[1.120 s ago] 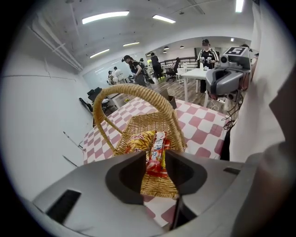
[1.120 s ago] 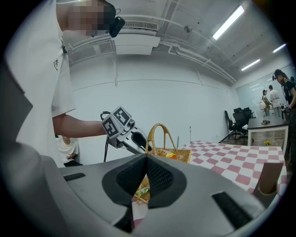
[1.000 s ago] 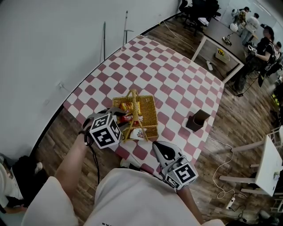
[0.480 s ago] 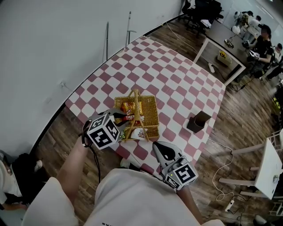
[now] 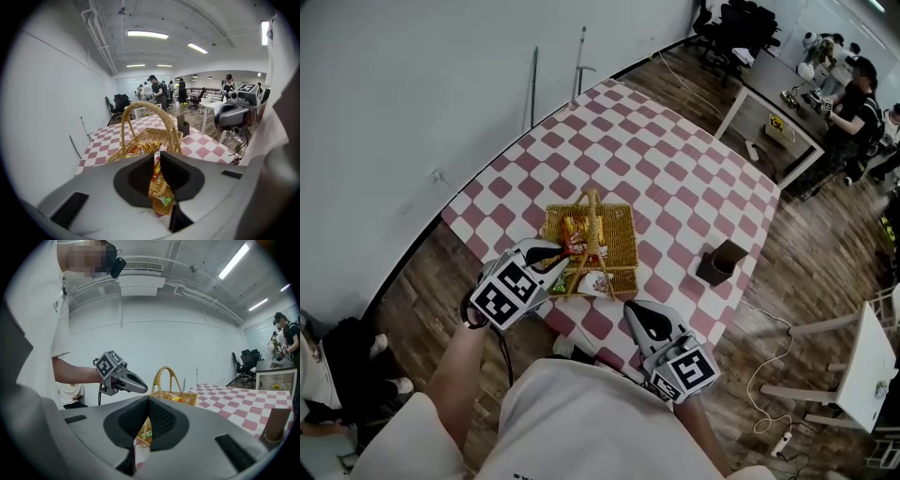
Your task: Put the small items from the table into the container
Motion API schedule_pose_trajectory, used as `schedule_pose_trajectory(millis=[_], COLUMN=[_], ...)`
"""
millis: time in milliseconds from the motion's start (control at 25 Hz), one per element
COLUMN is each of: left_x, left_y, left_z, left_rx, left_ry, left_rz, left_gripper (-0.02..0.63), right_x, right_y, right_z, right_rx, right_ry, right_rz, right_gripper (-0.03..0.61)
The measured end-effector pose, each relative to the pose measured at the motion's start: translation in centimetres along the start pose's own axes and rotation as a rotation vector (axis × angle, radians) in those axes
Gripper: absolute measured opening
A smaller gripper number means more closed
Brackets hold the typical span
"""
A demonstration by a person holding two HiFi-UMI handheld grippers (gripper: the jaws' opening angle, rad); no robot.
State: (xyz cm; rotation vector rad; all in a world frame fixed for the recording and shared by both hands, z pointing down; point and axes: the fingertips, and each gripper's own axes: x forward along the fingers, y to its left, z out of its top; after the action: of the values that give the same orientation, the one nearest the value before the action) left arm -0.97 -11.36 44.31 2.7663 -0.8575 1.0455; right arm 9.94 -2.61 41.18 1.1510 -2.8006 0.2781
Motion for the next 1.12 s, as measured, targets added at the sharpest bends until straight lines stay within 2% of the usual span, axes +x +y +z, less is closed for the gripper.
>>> schedule_pose_trajectory(millis=[440,800,1120], left_x=[-2.7,-4.0,-4.8], left_y=[0.2,-0.5,-1.6], left_z=[0.6,0.4,-0.4], left_rx=[-0.133,-0.174,-0.208], left_ry=[-0.151,-0.228,-0.281], left_rz=[0.095,0.179,0.219], left_gripper=[0.028,0.005,0.002], right_x=[0.1,-0.3,-0.5], right_y=[0.4,0.4,0.5], right_z=[0.4,0.8,0.5], right_rx=[-0.023,-0.033,-0.034], right_ry=[0.004,0.002,0.016], right_rz=[0.027,0.027,0.03], right_gripper=[0.012,0.012,0.011])
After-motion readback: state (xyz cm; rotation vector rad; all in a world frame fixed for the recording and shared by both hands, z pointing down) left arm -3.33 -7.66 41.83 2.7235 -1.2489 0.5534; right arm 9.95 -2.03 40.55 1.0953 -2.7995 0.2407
